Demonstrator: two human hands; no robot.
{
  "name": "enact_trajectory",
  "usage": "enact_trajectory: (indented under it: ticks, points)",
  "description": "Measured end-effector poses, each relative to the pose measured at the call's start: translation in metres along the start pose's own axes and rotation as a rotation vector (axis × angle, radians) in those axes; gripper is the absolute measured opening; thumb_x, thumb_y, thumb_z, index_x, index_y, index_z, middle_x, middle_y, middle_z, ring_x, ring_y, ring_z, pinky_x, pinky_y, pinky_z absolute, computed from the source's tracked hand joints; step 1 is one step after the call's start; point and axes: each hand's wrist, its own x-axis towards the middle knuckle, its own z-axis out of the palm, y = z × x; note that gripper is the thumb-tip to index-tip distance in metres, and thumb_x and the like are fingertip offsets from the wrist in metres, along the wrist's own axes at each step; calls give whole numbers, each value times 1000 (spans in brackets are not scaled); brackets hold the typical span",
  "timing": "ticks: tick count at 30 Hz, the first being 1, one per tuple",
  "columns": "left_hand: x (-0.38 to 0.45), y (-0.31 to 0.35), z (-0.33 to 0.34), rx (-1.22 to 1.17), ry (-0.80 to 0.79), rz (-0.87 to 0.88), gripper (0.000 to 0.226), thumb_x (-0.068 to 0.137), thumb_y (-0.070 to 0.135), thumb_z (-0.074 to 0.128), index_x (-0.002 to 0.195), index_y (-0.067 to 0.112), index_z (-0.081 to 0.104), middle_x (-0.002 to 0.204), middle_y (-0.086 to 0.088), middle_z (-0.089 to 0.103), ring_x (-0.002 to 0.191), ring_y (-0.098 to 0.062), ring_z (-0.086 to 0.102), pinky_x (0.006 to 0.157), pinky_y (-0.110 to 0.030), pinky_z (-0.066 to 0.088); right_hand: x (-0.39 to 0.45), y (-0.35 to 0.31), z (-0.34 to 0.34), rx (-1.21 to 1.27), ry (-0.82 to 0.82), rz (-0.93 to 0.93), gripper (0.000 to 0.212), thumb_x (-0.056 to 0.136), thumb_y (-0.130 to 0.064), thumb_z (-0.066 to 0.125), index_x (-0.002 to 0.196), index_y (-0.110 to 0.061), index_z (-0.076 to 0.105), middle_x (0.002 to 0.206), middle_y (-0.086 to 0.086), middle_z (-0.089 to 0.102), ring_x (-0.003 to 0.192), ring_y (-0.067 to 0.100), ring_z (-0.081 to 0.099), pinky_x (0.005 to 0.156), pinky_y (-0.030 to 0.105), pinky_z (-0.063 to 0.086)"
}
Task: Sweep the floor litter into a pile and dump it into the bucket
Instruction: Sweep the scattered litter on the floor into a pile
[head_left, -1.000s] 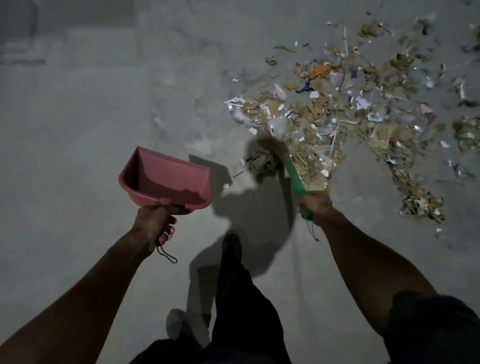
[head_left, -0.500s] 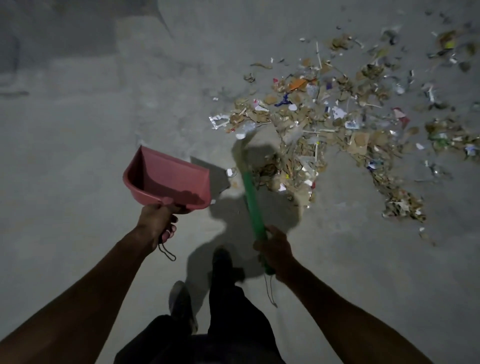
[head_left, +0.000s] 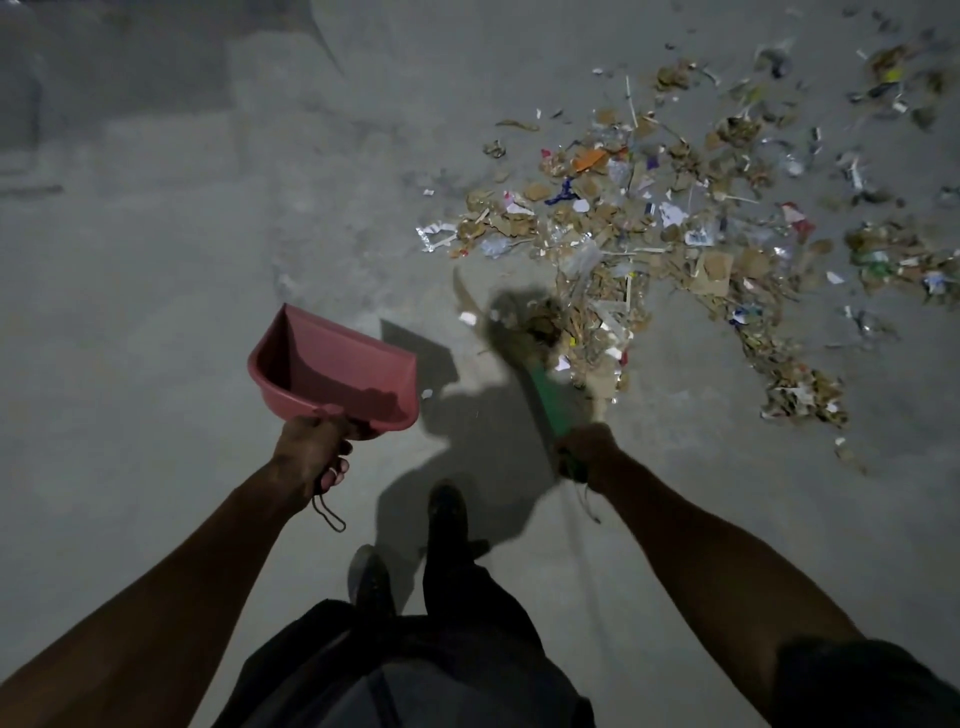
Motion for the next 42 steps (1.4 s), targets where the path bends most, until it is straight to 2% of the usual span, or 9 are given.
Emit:
enact_trajectory:
  ticks: [3, 6, 8, 12, 21, 25, 31, 35, 42]
  points:
    - [1, -5, 1, -15, 6, -5, 15, 86, 9, 65, 82, -5, 60, 71, -15, 51, 32, -14, 39, 30, -16, 28, -3, -26, -14, 54, 58, -15, 16, 88, 7, 56, 103, 1, 56, 85, 19, 57, 50, 23, 57, 32, 19, 40]
    - [5, -8, 1, -46, -1, -15, 17, 83, 9, 67, 89, -6, 61, 72, -15, 51, 34, -15, 40, 31, -16, 28, -21, -31, -8, 42, 59, -124, 31, 87, 9, 56, 114, -1, 46, 88, 18, 57, 57, 24, 58, 44, 29, 49]
    - [9, -10, -1, -45, -14, -25, 18, 80, 8, 71, 88, -6, 63, 72, -14, 52, 35, -16, 40, 32, -16, 28, -42, -26, 6, 43, -7, -187, 37, 86, 13, 55, 116, 1, 38, 88, 21, 53, 56, 24, 56, 49, 35, 52]
    - [12, -13, -4, -27, -26, -56, 16, 79, 8, 73, 86, -1, 62, 70, -12, 51, 36, -15, 39, 32, -16, 27, -86, -11, 32, -22, -193, -180, 53, 89, 10, 54, 122, -20, 26, 95, 20, 53, 52, 18, 53, 37, 23, 42]
    - [12, -19, -19, 7, 36, -70, 17, 89, 16, 60, 83, 1, 59, 71, -11, 50, 45, -20, 38, 33, -14, 26, -95, 26, 73, -423, -383, -190, 44, 88, -1, 60, 125, -13, 39, 98, 15, 59, 58, 18, 57, 42, 23, 44]
    - [14, -22, -23, 5, 37, -80, 17, 88, 17, 59, 83, 1, 60, 69, -10, 50, 46, -19, 40, 35, -16, 28, -69, 34, 73, -443, -335, -106, 46, 83, -1, 65, 124, -4, 45, 107, 22, 58, 79, 29, 57, 48, 29, 44]
    - [17, -23, -20, -10, 21, -75, 15, 87, 15, 61, 78, 4, 58, 70, -9, 49, 45, -19, 40, 34, -14, 27, -9, 14, 22, -121, -90, 29, 40, 78, 10, 68, 114, 12, 51, 93, 25, 55, 53, 26, 54, 36, 24, 43]
    - [17, -21, -16, -27, 2, -75, 20, 88, 17, 61, 73, 5, 56, 68, -9, 49, 45, -18, 39, 36, -16, 26, -3, -15, -6, -75, 84, -41, 33, 83, 8, 62, 113, 4, 48, 91, 22, 54, 54, 22, 53, 34, 23, 42]
    - [11, -14, -9, -46, -9, -35, 26, 97, 19, 51, 74, 7, 57, 70, -10, 49, 49, -18, 38, 42, -20, 25, -60, -12, 17, -20, -15, -149, 42, 93, 1, 49, 129, -9, 31, 88, 12, 48, 54, 18, 46, 32, 19, 35]
